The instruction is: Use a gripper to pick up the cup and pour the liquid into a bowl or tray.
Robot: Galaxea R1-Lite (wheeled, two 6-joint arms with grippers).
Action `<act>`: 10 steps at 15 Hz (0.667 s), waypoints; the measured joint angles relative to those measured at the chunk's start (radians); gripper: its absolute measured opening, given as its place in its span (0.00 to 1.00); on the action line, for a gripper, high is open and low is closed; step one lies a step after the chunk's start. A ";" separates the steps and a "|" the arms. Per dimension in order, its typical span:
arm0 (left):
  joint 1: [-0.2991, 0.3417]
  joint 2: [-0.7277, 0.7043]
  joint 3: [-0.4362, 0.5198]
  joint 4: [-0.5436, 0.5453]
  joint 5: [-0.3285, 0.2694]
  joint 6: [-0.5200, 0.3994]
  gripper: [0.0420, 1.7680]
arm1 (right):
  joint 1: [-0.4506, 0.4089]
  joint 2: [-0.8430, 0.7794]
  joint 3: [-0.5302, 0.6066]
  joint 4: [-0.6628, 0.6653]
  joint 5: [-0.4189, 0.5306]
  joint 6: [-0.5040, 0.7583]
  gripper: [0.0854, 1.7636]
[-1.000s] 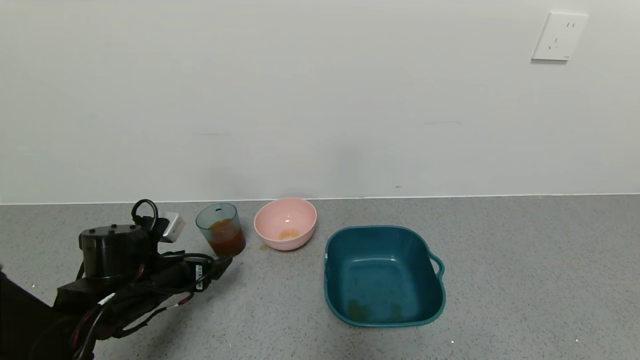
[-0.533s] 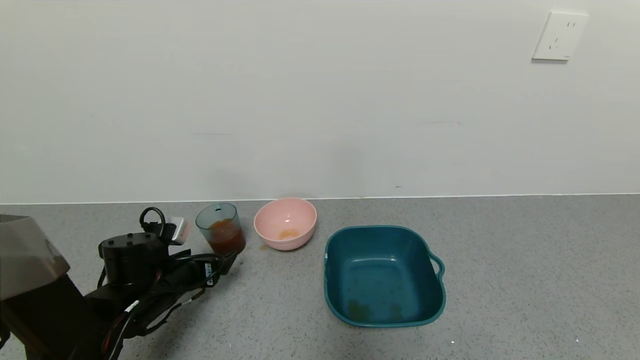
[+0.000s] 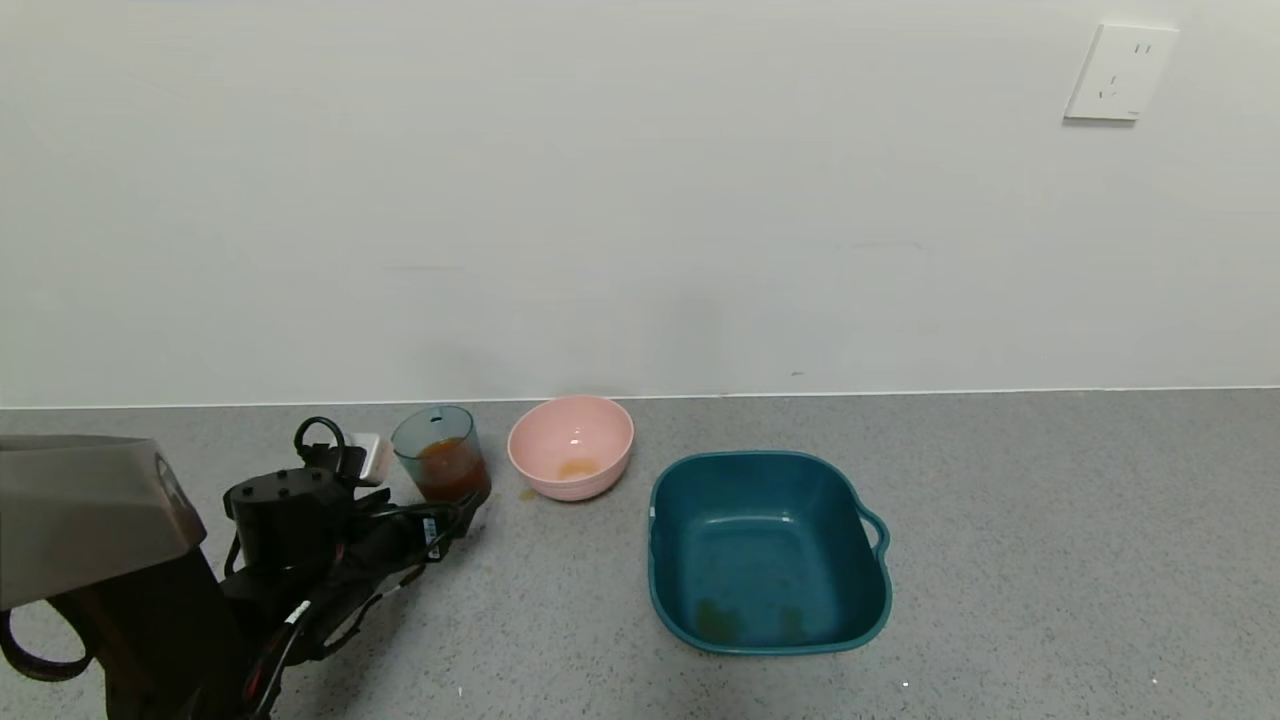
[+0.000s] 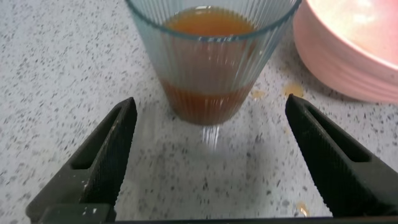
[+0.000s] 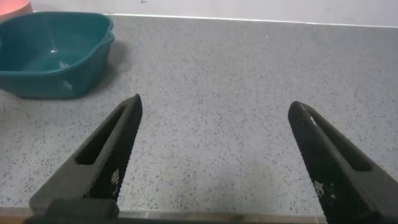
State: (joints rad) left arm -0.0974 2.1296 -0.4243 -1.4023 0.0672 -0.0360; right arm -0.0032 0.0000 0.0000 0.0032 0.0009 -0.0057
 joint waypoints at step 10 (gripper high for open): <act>-0.001 0.064 -0.114 -0.009 0.013 -0.002 0.97 | 0.000 0.000 0.000 0.000 0.000 0.000 0.97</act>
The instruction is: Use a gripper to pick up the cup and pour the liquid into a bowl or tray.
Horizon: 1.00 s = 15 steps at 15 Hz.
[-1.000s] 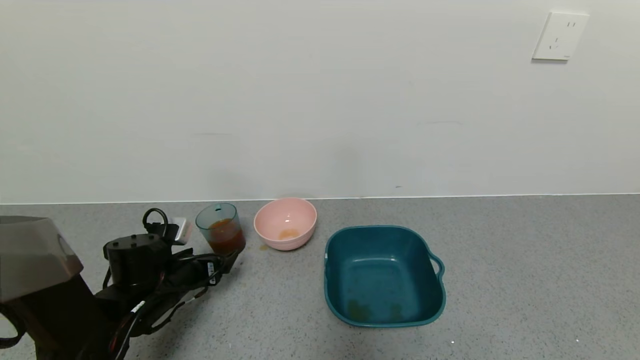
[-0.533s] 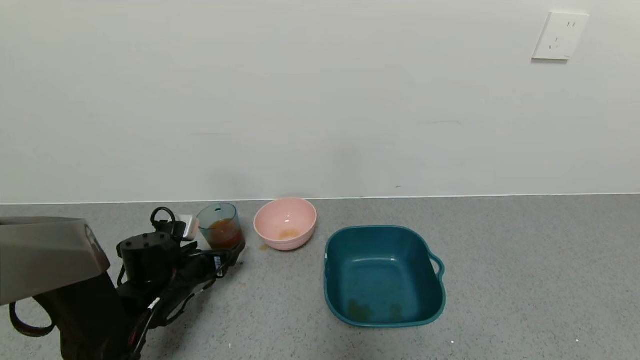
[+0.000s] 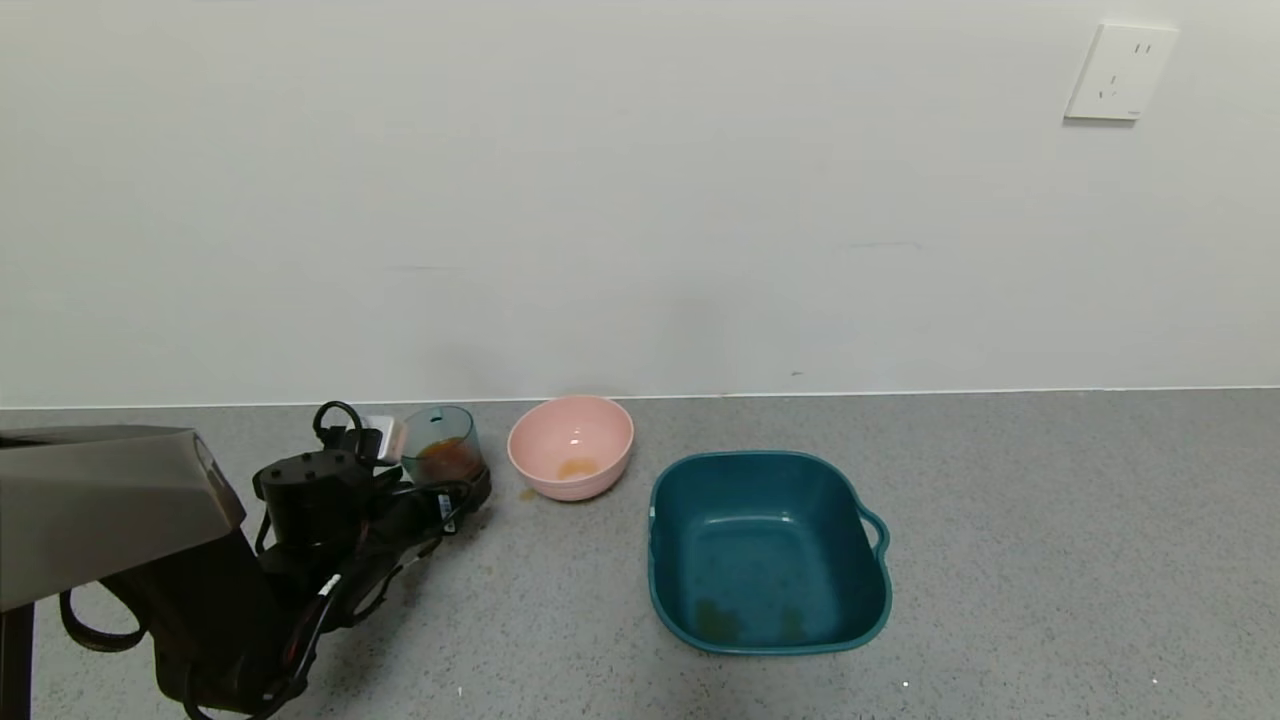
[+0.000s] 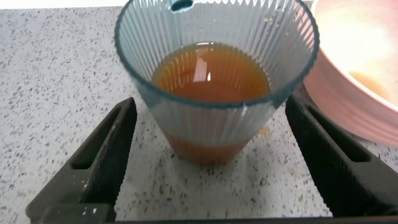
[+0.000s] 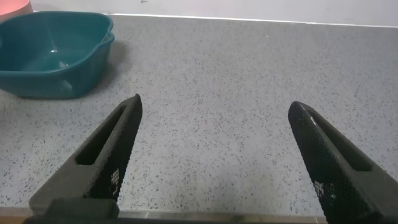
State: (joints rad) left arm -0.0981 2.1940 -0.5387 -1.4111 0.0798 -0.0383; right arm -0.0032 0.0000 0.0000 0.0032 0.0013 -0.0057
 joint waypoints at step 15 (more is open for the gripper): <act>0.003 0.057 -0.086 -0.002 0.011 0.003 0.97 | 0.000 0.000 0.000 0.000 0.000 0.000 0.97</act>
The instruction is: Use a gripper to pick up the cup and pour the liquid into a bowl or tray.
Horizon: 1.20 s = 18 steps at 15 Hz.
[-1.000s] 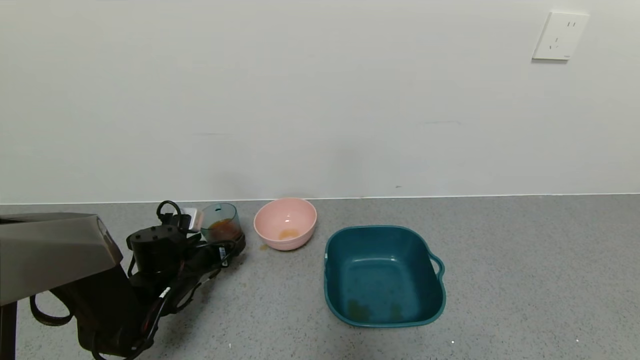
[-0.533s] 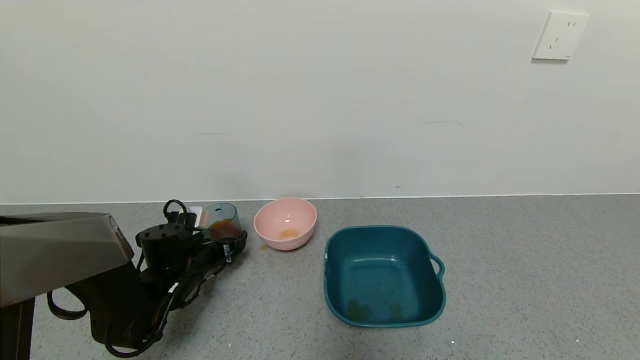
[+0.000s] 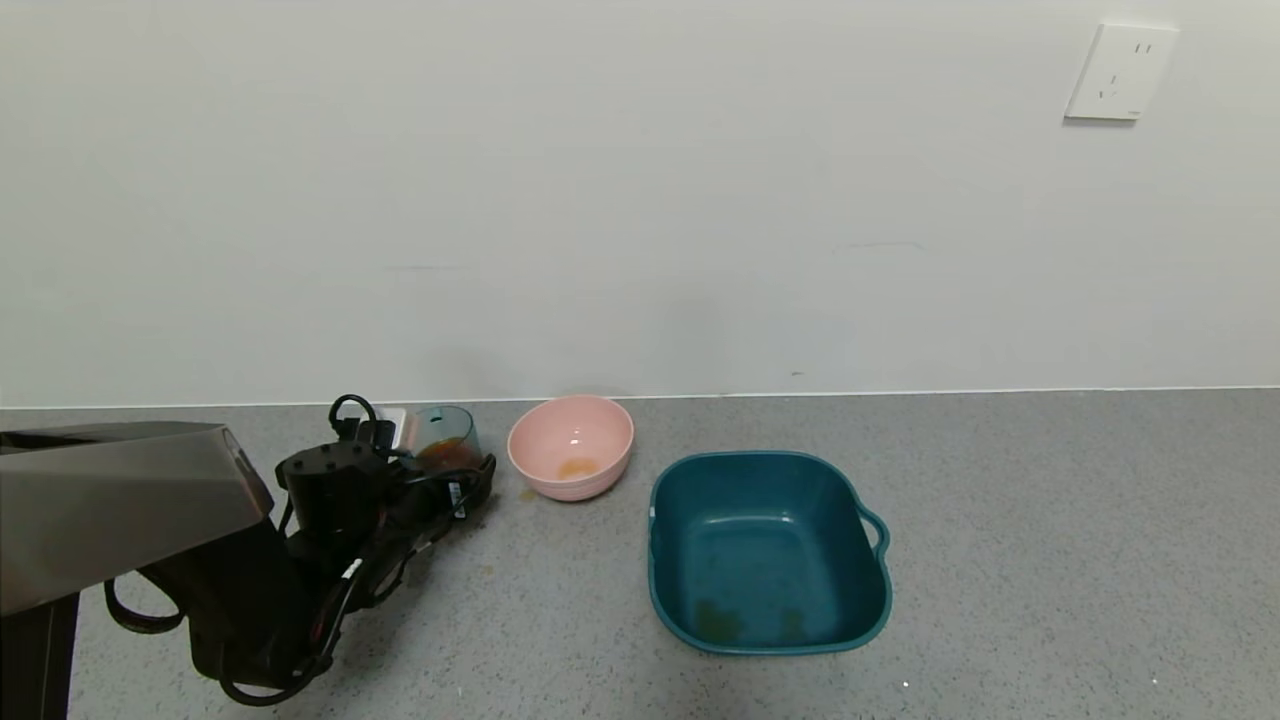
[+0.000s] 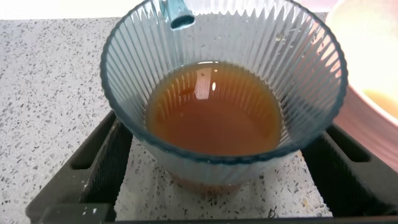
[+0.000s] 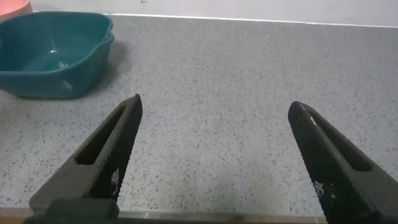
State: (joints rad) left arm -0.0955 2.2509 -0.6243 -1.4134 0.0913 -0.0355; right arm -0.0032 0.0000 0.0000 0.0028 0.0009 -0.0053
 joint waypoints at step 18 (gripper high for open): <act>0.002 -0.008 -0.006 0.009 0.000 0.004 0.73 | 0.000 0.000 0.000 0.000 0.000 0.000 0.97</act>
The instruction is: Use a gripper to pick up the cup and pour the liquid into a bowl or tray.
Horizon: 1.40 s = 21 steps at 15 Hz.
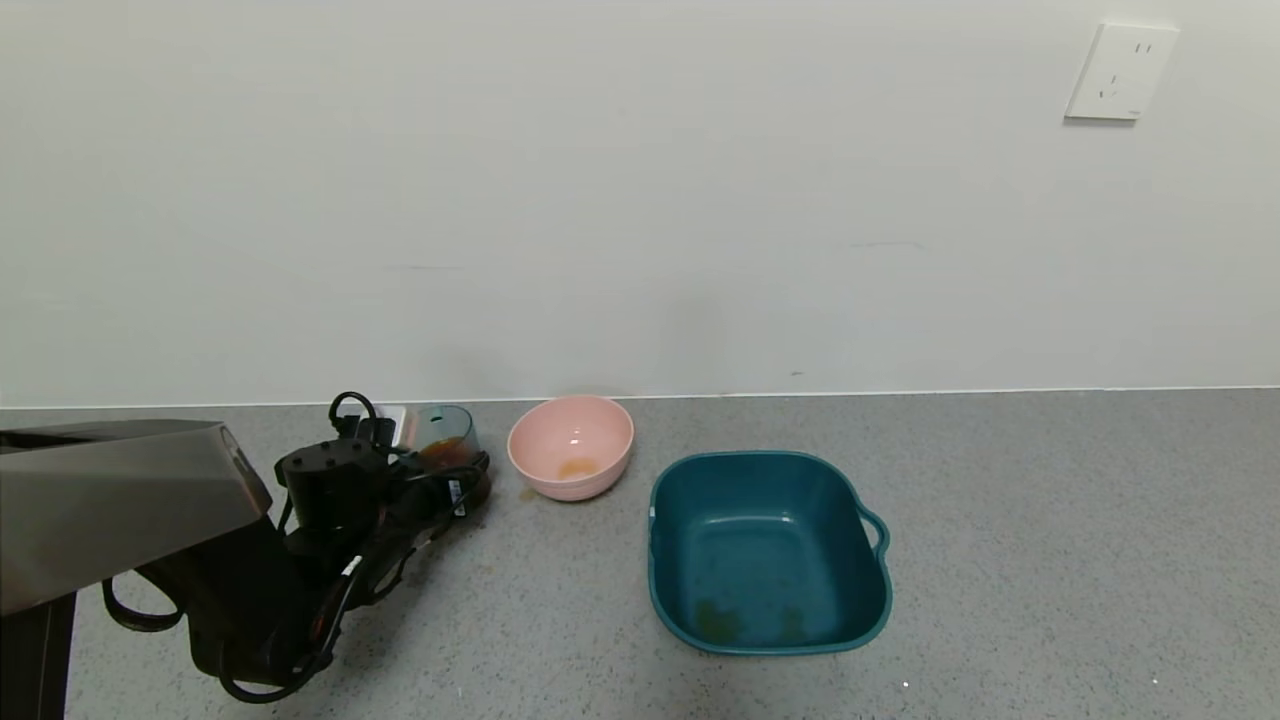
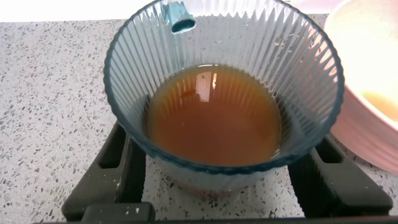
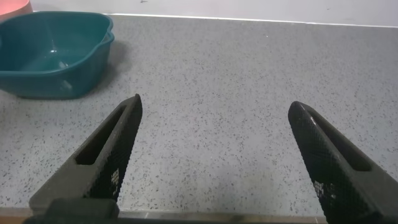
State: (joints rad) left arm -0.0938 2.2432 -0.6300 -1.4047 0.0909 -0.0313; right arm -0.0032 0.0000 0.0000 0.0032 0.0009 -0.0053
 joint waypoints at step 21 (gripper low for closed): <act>-0.009 -0.301 -0.159 0.543 0.041 0.057 0.72 | 0.000 0.000 0.000 0.000 0.000 0.000 0.97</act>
State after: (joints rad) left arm -0.1023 1.9417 -0.7894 -0.8619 0.1321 0.0257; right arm -0.0032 0.0000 0.0000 0.0028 0.0013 -0.0057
